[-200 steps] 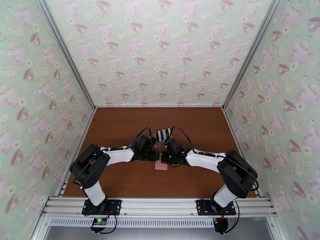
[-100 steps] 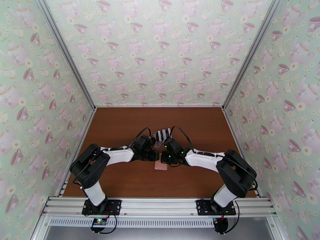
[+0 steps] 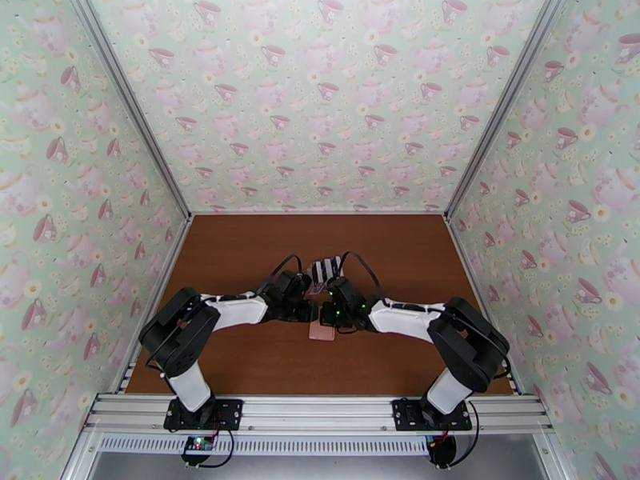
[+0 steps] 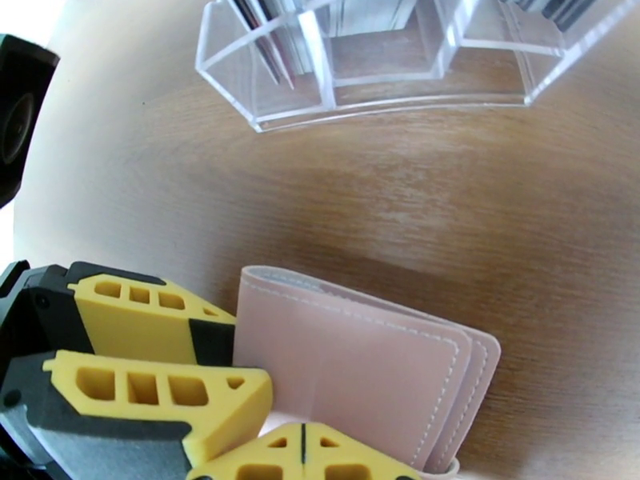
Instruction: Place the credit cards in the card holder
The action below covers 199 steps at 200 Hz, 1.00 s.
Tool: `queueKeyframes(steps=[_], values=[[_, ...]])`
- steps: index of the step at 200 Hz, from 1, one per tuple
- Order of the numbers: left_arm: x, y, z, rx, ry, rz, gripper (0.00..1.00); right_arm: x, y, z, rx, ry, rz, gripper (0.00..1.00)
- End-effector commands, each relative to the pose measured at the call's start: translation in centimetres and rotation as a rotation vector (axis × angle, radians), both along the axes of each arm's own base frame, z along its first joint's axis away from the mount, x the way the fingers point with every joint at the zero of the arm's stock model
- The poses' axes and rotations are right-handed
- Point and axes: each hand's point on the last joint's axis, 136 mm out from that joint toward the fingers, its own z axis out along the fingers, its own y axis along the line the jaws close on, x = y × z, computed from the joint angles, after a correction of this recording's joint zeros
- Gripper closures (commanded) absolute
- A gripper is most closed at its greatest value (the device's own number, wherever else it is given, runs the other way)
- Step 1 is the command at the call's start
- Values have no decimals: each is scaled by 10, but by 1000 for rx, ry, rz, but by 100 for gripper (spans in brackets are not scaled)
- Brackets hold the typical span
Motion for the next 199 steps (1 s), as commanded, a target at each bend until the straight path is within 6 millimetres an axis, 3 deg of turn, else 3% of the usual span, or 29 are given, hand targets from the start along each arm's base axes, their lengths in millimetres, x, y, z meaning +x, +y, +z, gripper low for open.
queueKeyframes(steps=[1,19,74,104,151,199], values=[[-4,0,0,-25,17,-7,67,-18,-19,-19,-84,63,-4,75],[-3,1,1,-29,15,-1,66,-16,-17,-7,-72,43,5,68],[-1,4,3,-40,11,5,65,-10,-11,22,-35,-4,16,62],[0,3,11,-61,-11,1,63,-5,-17,40,-39,-42,12,47],[8,11,38,-74,-77,21,39,9,-43,72,-53,-117,-15,29],[13,38,84,-34,-195,72,15,21,-94,102,-76,-195,-100,13]])
